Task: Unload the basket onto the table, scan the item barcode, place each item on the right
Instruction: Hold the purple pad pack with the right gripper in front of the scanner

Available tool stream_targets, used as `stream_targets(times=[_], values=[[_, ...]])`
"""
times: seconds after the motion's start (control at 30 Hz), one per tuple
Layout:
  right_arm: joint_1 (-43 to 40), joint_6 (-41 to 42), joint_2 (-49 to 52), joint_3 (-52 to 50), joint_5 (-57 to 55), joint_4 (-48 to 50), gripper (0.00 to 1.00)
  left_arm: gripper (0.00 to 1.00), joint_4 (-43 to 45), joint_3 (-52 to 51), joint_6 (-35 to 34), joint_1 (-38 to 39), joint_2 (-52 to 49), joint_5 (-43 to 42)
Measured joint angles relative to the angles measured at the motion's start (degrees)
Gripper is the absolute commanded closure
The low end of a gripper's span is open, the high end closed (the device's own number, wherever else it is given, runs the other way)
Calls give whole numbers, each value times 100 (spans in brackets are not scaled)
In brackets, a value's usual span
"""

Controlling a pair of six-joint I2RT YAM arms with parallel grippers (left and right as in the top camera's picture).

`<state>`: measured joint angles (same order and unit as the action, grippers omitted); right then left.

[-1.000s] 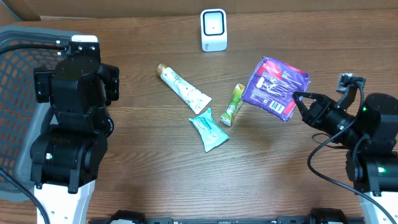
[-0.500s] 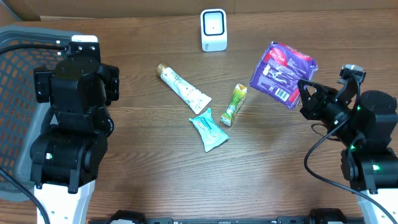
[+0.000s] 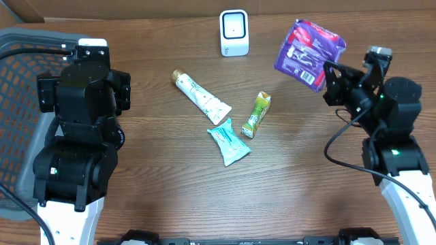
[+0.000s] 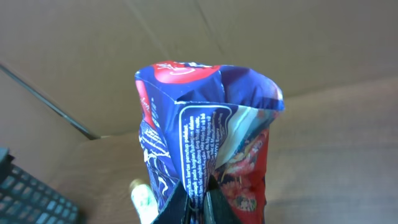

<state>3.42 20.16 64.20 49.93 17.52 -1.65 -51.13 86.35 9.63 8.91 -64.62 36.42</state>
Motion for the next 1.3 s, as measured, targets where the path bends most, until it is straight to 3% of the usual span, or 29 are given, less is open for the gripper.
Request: stream_targets(times=[0.2,0.37,0.57,0.83,1.3], values=[[636,-986,413,0,-647,861,96,1,-7,0,0,0,0,0],[1220,-2031,1104,17,-1725,2214,96,0,-11,0,0,0,0,-4],[1495,-2883,2068,37,-2201,3598,96,1,-7,0,0,0,0,-7],[1521,-3449,3681,109,-2273,6448,96,0,-11,0,0,0,0,-20],[1543,-4568,6098,3211,-2050,5390,96,1,-11,0,0,0,0,-20]])
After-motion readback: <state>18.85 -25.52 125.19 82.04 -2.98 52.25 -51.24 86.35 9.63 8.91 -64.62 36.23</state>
